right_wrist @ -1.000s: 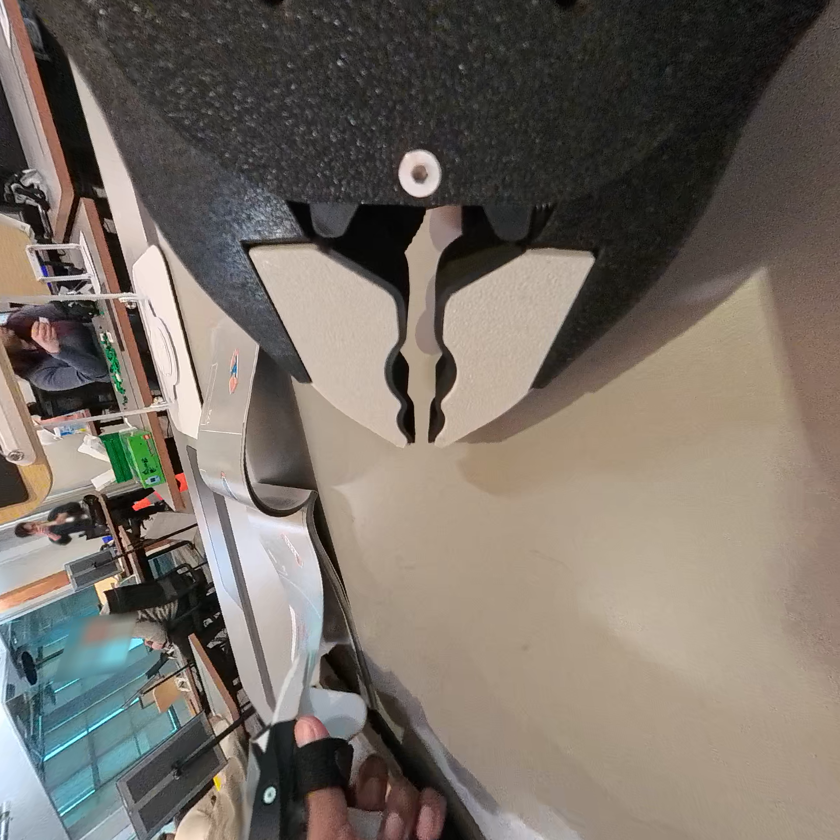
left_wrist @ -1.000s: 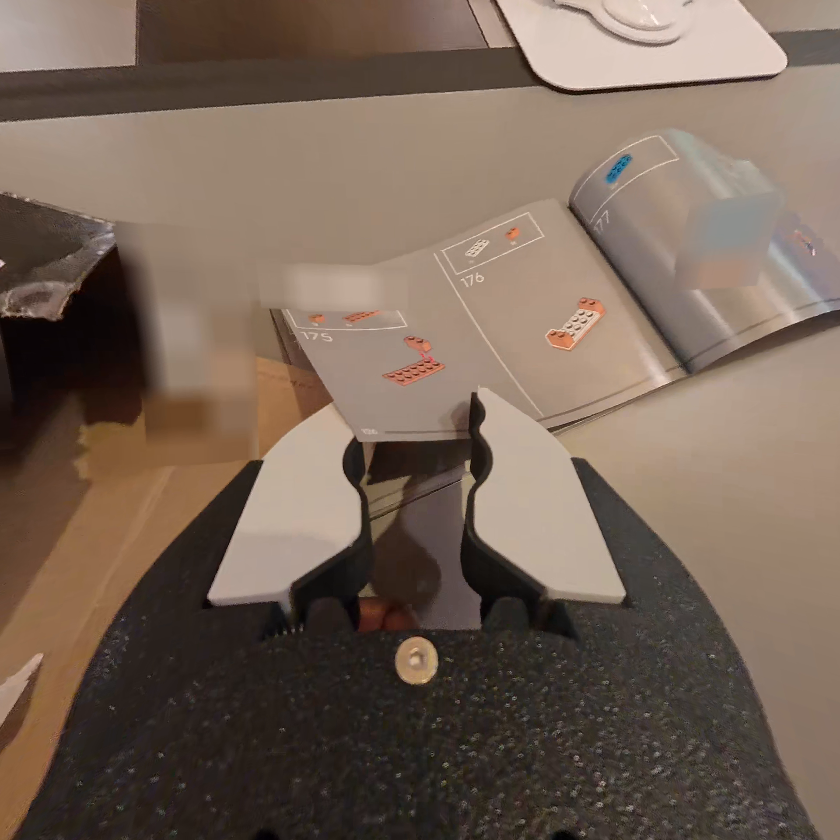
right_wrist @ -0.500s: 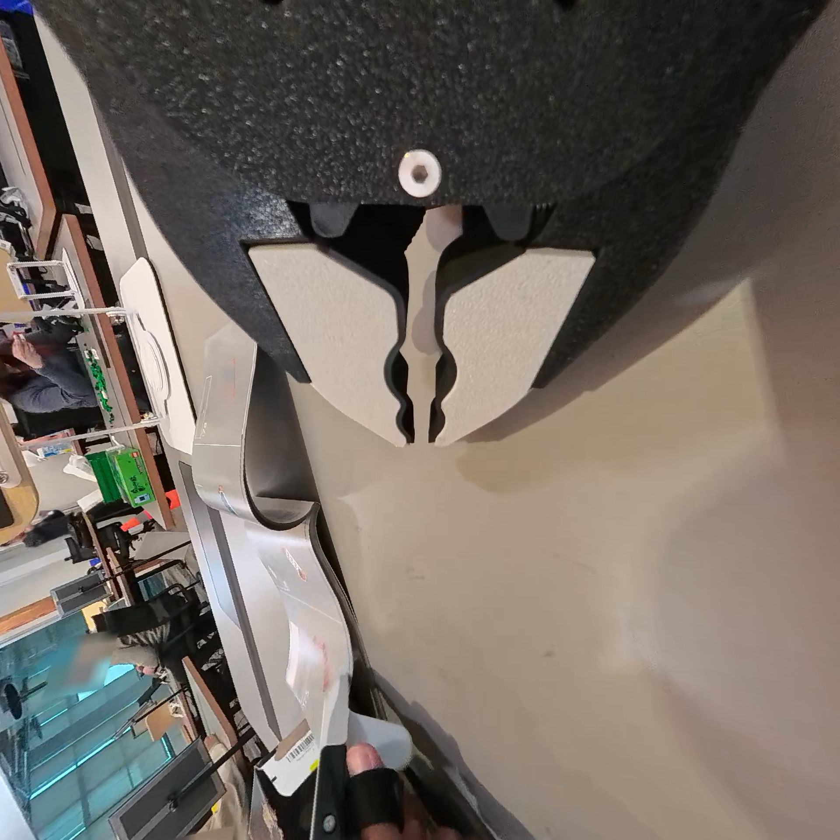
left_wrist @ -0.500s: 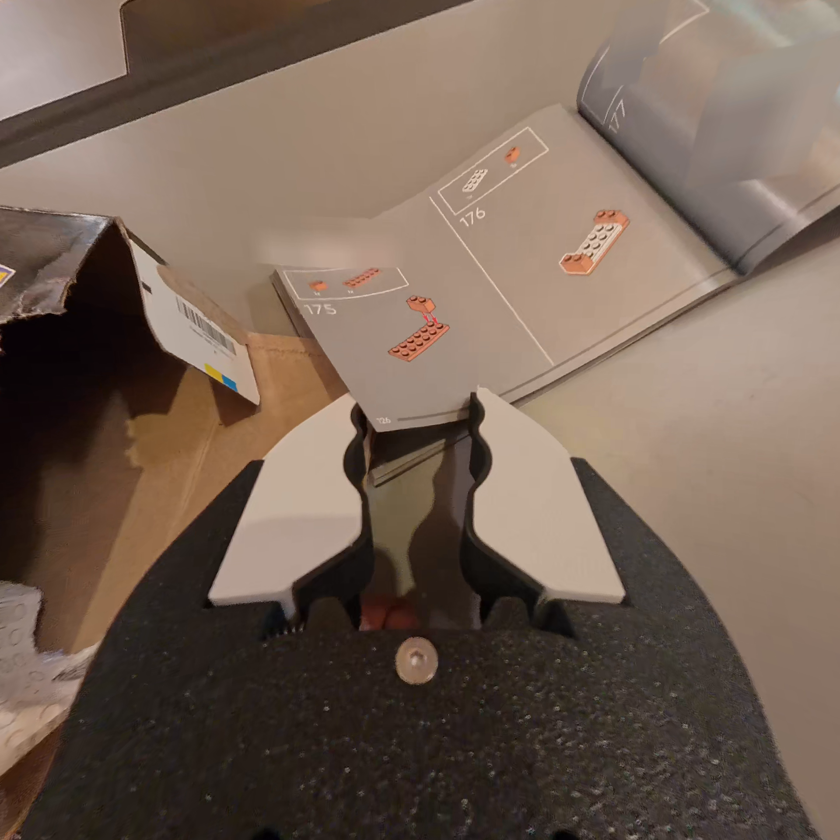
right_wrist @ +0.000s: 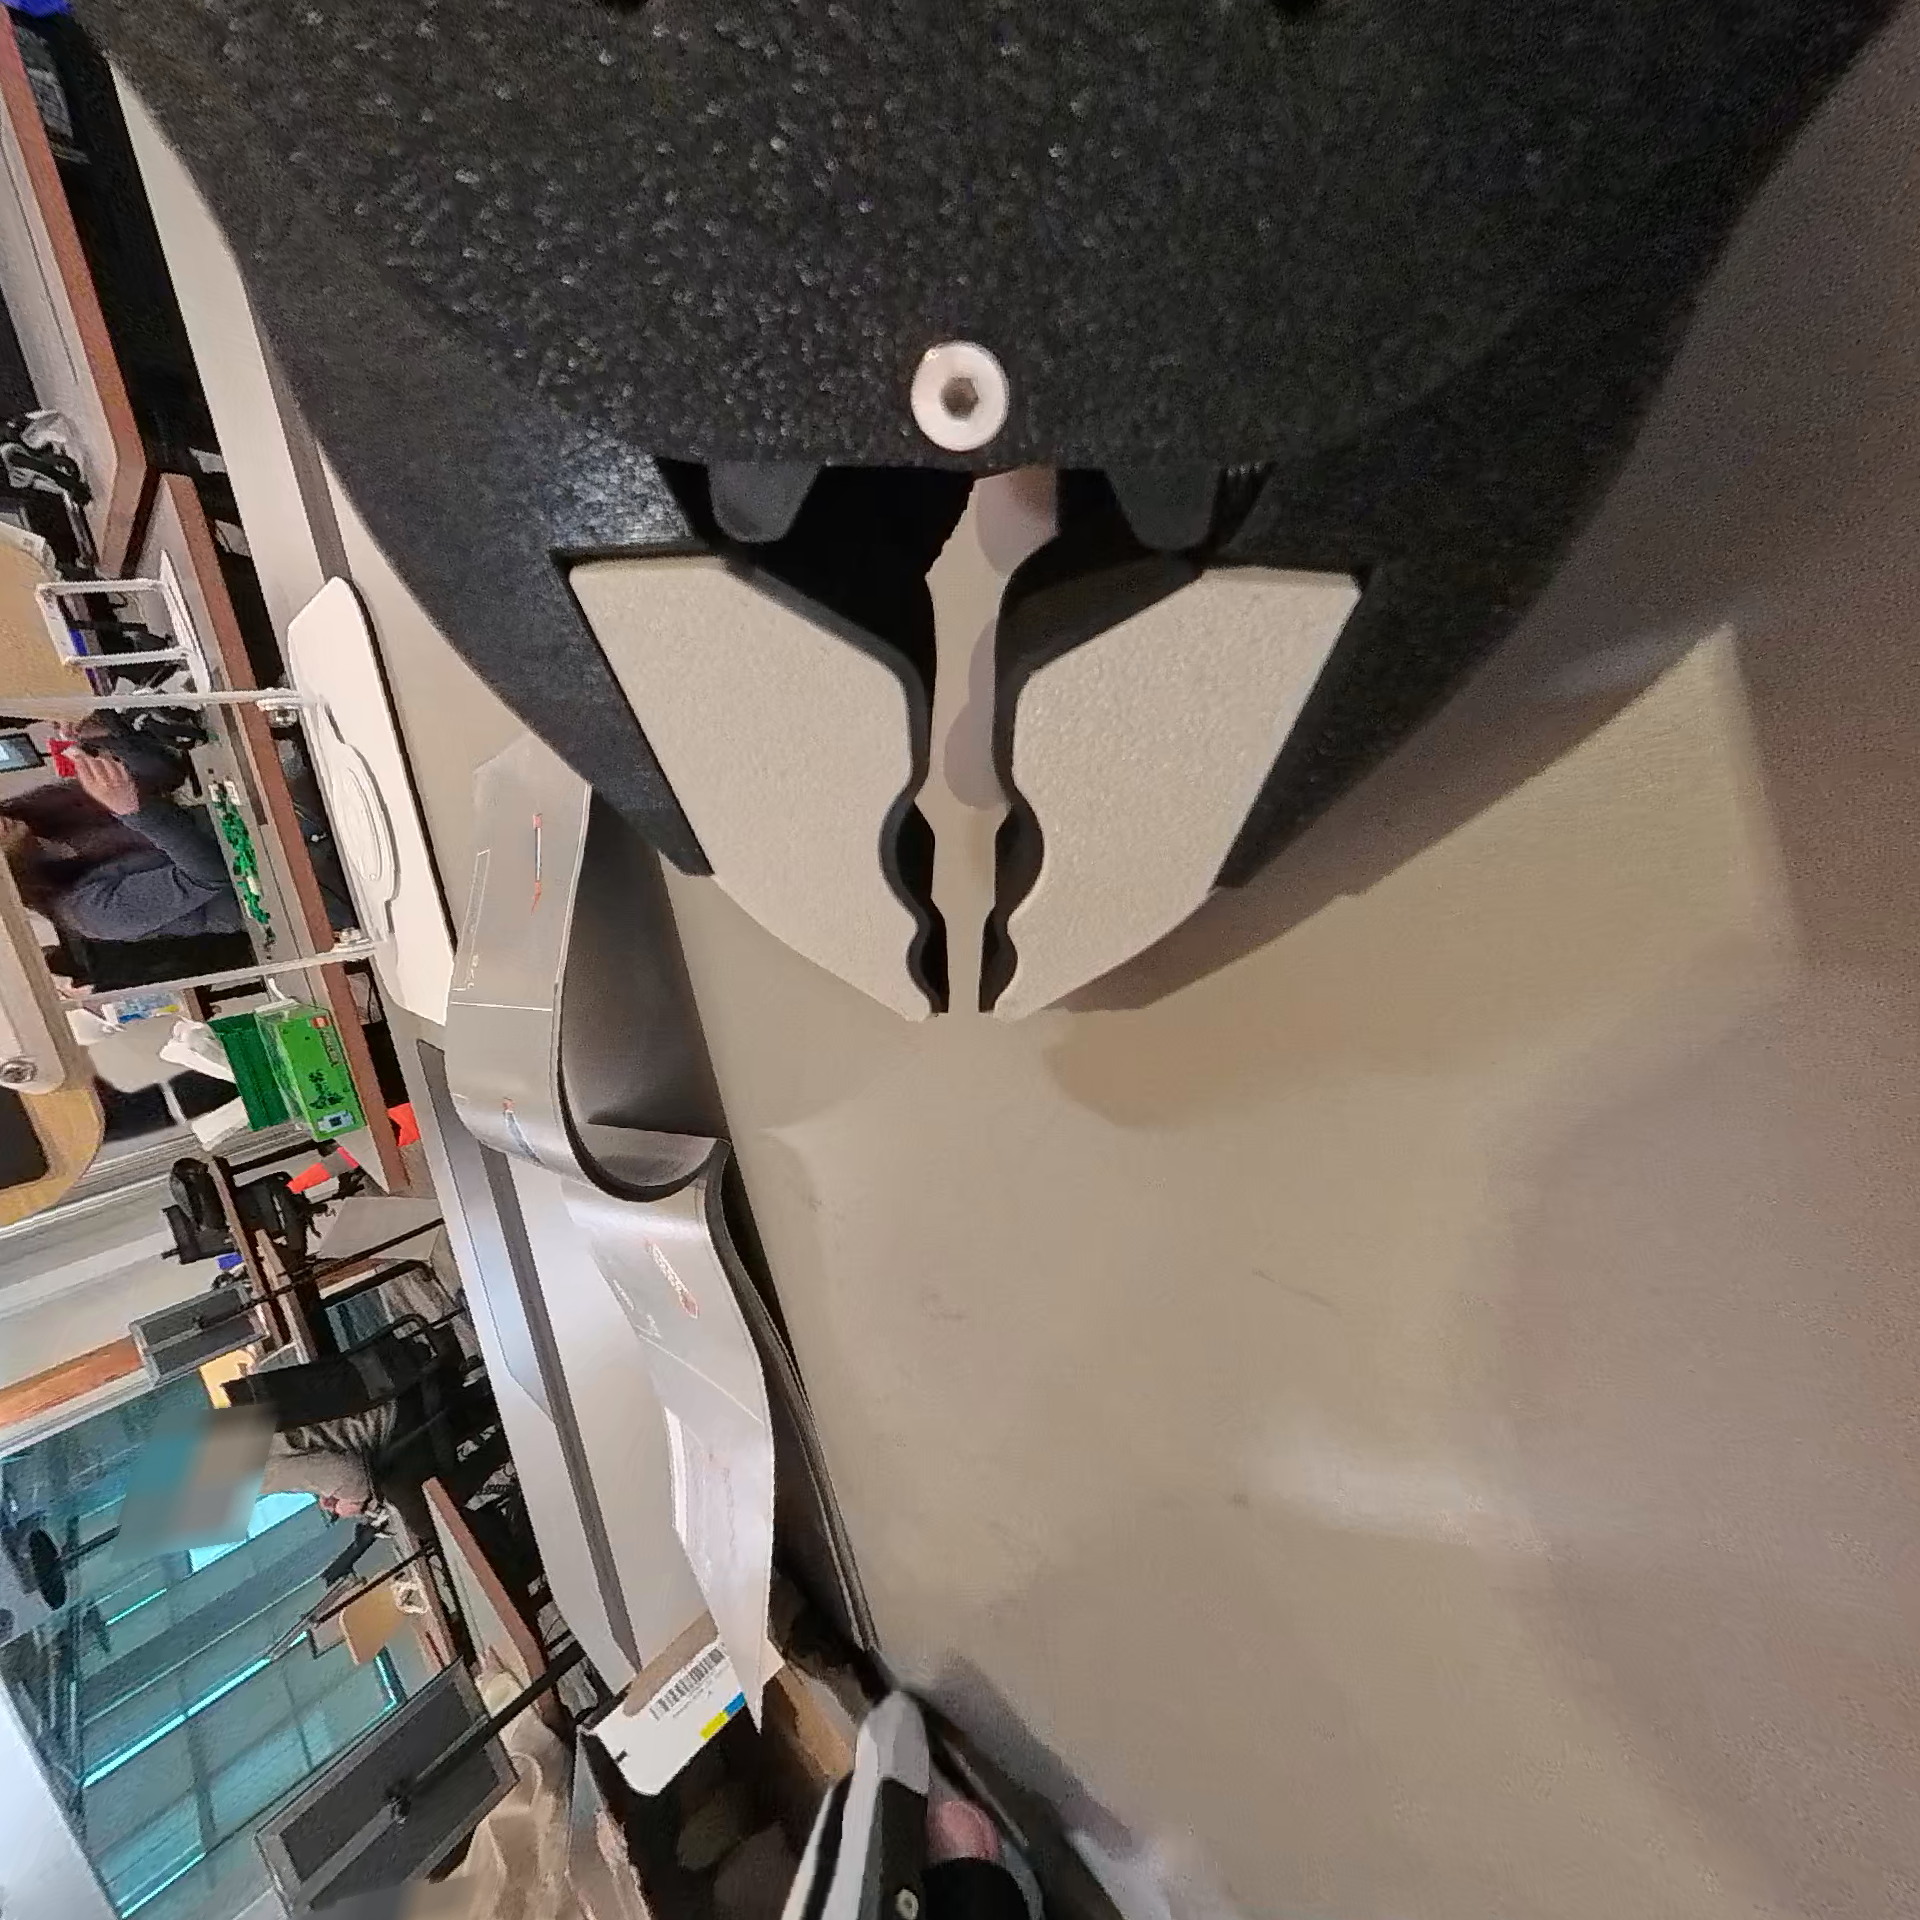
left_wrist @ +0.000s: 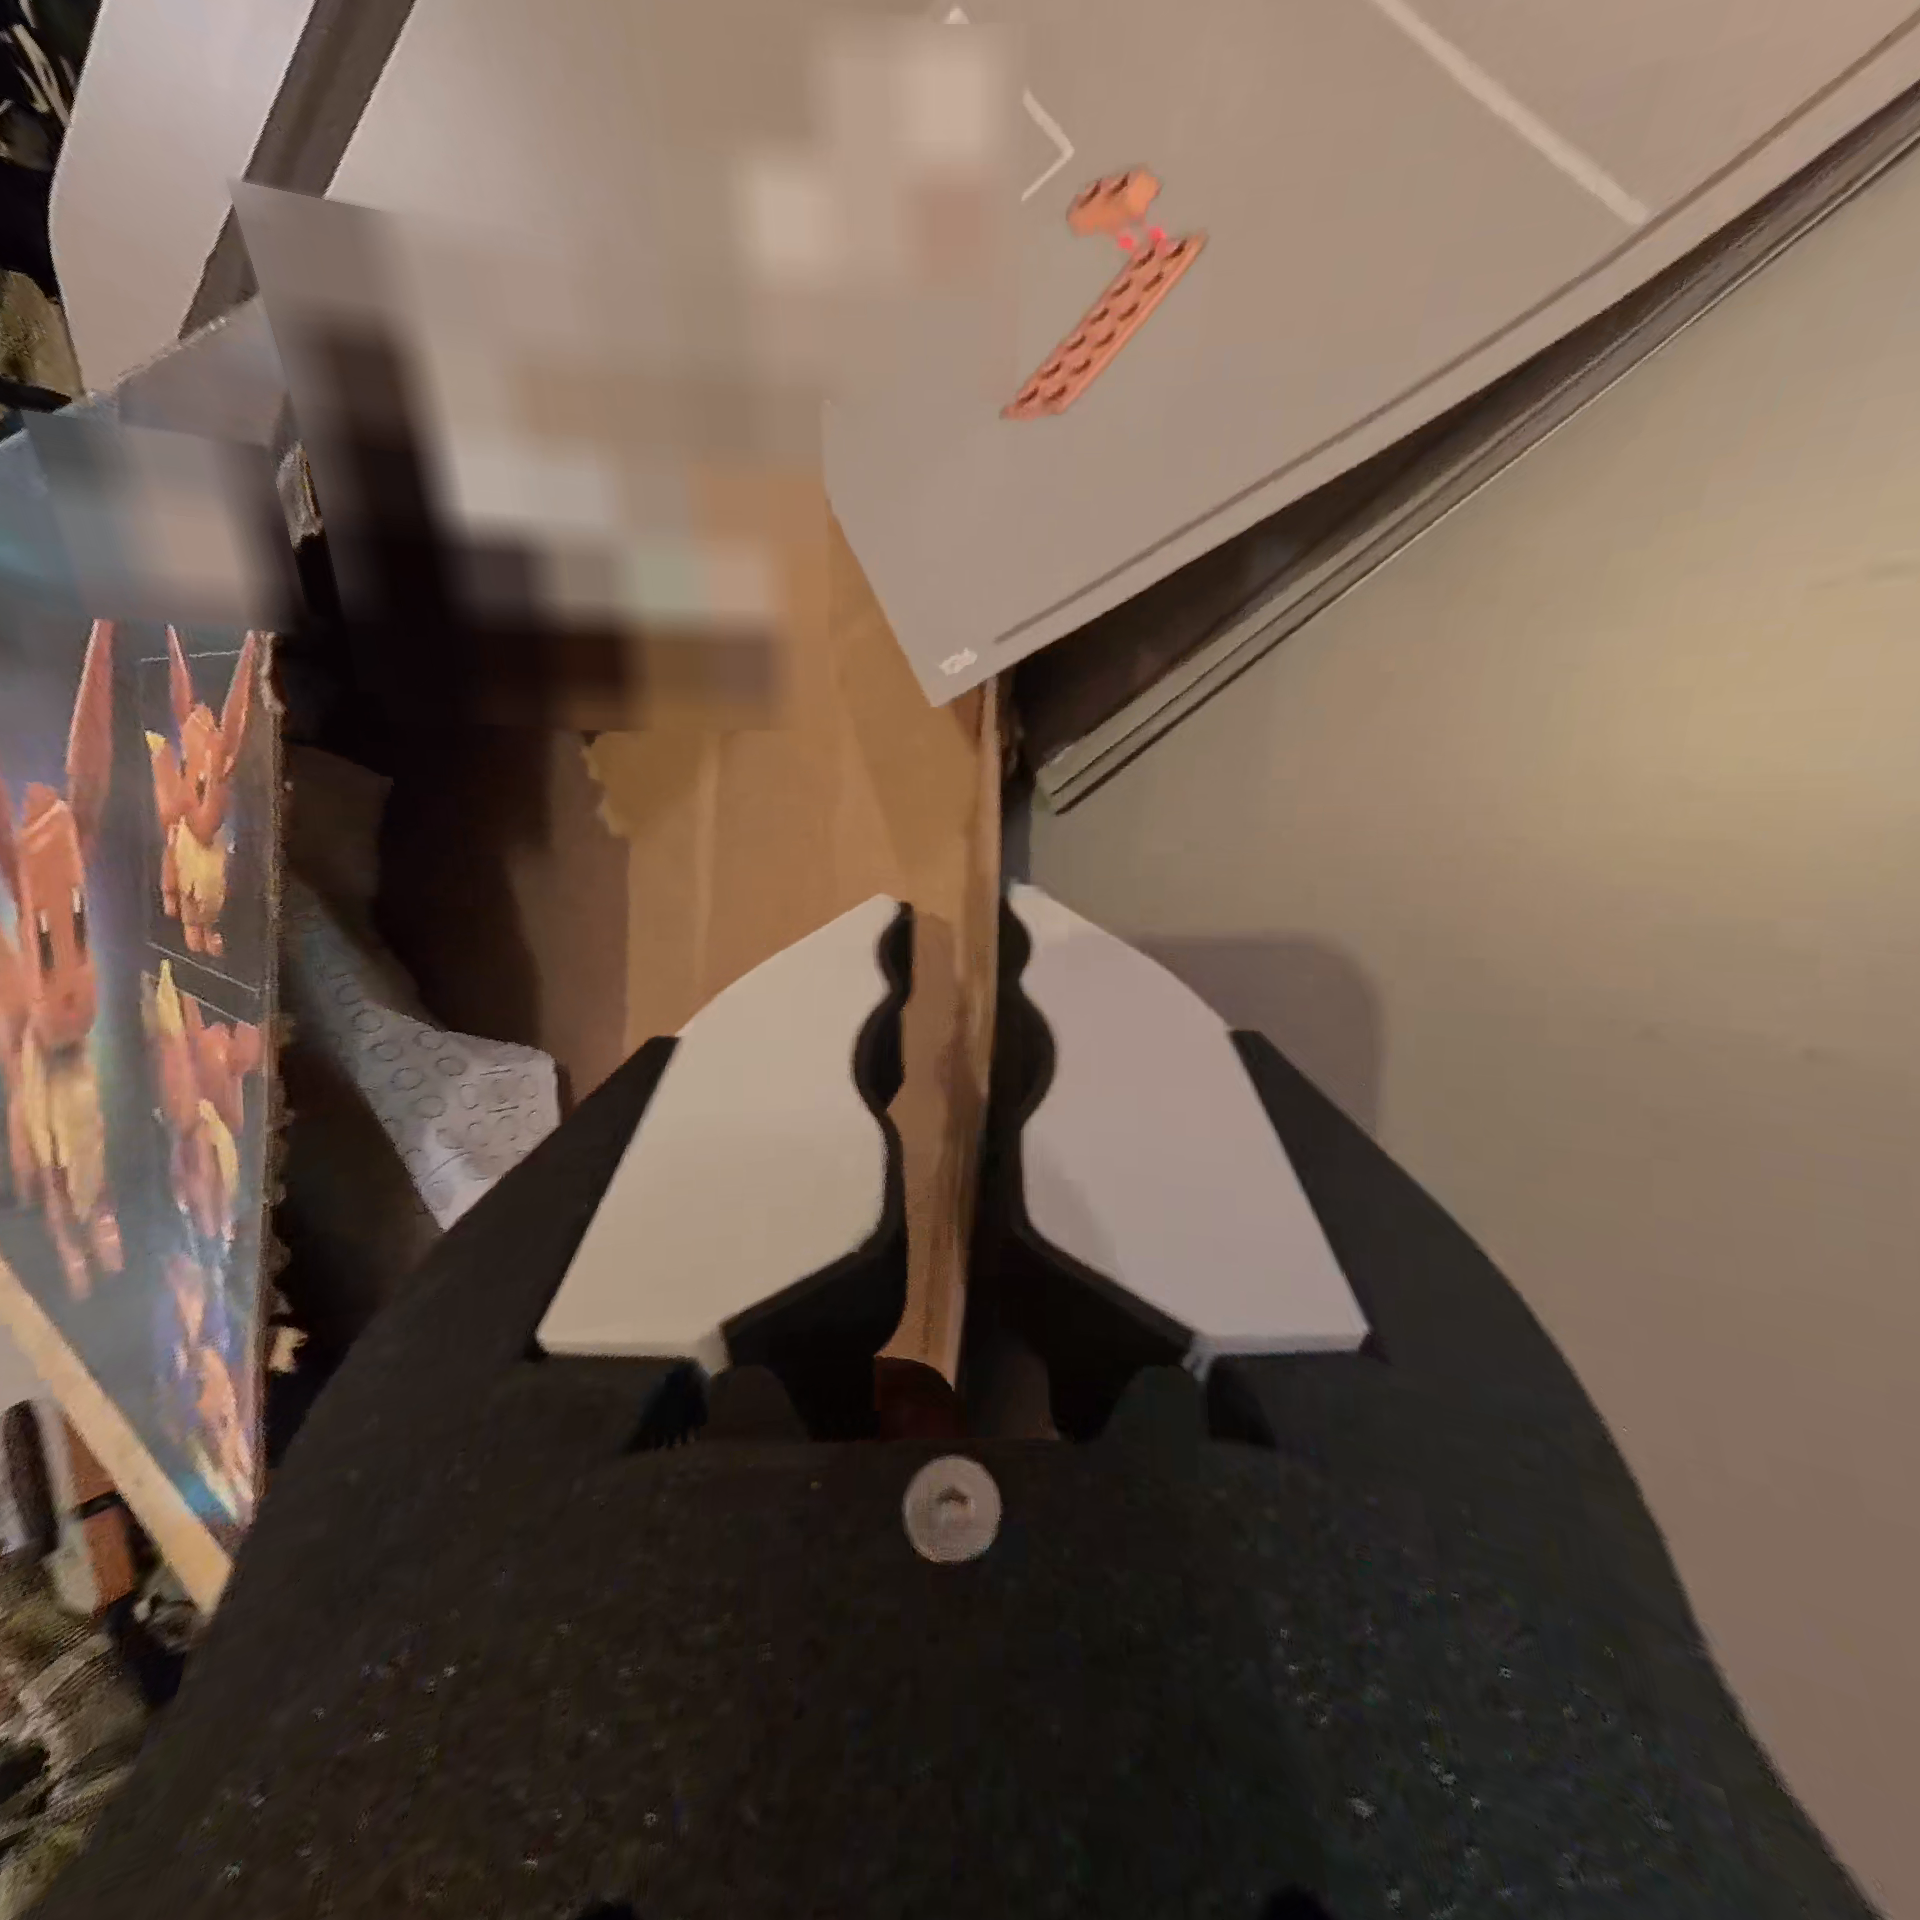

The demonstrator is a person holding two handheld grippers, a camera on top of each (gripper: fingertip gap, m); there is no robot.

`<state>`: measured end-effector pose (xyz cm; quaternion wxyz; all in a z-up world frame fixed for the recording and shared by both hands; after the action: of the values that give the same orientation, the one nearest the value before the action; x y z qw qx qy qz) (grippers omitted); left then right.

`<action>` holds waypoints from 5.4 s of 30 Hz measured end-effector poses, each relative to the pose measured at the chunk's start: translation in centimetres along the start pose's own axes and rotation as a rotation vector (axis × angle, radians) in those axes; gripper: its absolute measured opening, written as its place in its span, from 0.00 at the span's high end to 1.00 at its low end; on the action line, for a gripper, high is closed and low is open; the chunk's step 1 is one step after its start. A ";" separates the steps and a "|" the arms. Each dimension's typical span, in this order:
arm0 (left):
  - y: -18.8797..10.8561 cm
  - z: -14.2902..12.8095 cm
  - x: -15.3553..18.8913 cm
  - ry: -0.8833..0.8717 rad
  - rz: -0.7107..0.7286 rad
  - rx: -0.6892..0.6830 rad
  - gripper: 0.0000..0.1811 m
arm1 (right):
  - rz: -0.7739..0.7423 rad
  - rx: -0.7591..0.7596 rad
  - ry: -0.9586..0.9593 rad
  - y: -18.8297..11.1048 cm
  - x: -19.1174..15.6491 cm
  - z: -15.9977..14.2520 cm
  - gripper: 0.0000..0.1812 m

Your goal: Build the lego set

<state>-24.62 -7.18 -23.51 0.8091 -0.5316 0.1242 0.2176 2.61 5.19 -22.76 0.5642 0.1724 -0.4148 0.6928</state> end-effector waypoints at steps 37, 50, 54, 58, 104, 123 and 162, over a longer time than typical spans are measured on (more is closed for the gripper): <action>-6.6 5.5 3.9 -0.003 -0.202 0.572 0.80 | -0.114 -0.282 0.068 -4.6 5.2 -5.1 0.78; -5.7 7.9 7.3 -0.055 -0.312 0.789 0.83 | -0.329 -0.600 -0.108 -2.0 9.0 -11.1 0.78; -6.0 8.1 7.8 -0.056 -0.331 0.810 0.83 | -0.327 -0.566 -0.084 -4.2 9.3 -9.5 0.74; -6.3 8.4 8.3 -0.010 -0.310 0.818 0.83 | -0.268 -0.547 -0.136 -9.7 11.8 -8.4 0.78; -4.6 6.5 12.5 0.214 -0.375 0.624 0.84 | 0.602 -0.436 0.082 -4.4 6.3 -1.2 0.91; -4.4 5.7 11.9 0.174 -0.396 0.578 0.85 | 0.479 -0.287 0.334 -1.0 4.7 -0.1 0.81; -3.8 6.0 12.1 0.152 -0.502 0.541 0.88 | 0.135 -0.626 0.418 -15.4 23.8 -24.5 0.81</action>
<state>-12.40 -0.29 -23.23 0.9368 -0.3274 0.1027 -0.0682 15.25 39.53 -14.67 0.6150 -0.1808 -0.4927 0.5885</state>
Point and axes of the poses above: each gripper's, where its closed fingertips meet, y out along the fingers, z out of its top, x = y × z across the jaws, the point moved 3 cm from there along -y, back along the fingers, and after that the axes turned 6 degrees about -z, right-handed, at the moved point
